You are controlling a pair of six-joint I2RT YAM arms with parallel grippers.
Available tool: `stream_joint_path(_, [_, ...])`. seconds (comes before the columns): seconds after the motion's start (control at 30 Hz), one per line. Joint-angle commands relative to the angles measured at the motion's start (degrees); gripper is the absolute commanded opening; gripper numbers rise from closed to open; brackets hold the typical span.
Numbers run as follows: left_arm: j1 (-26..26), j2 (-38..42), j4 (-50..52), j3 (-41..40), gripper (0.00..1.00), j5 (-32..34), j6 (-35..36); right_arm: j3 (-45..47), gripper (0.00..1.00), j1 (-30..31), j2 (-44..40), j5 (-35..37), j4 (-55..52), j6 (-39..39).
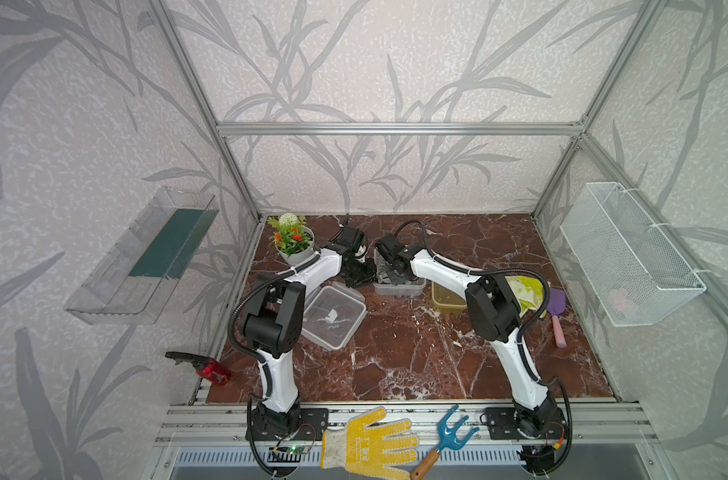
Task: Wipe the insides of the lunch boxes
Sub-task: Wipe the dirt inside the lunch box.
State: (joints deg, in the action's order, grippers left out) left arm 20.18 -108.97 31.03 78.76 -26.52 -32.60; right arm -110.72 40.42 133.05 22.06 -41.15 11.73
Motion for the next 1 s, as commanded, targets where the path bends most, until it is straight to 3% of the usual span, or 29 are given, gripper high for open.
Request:
stream_joint_path(0.0, [0.2, -0.5, 0.3, 0.8, 0.18, -0.9, -0.3, -2.0, 0.0, -1.2, 3.5, 2.0, -5.8, -1.0])
stream_joint_path(0.23, [0.1, -0.2, 0.6, 1.1, 0.18, -0.4, -0.1, 0.7, 0.01, -1.5, 2.0, 1.4, -10.3, -6.2])
stream_joint_path(0.43, [-0.2, 0.5, 1.0, 1.2, 0.18, 0.0, 0.0, 3.7, 0.03, -1.5, -0.3, -3.2, -14.1, -9.8])
stream_joint_path(0.67, [-0.5, 0.6, 0.9, 1.3, 0.18, 0.2, 0.1, 8.3, 0.02, -1.5, -2.4, -14.5, -14.7, -12.5])
stream_joint_path(0.97, [-0.5, 2.0, 0.7, 0.3, 0.18, 0.6, -0.2, 11.6, 0.01, -1.5, -5.1, -32.6, -6.7, -8.2])
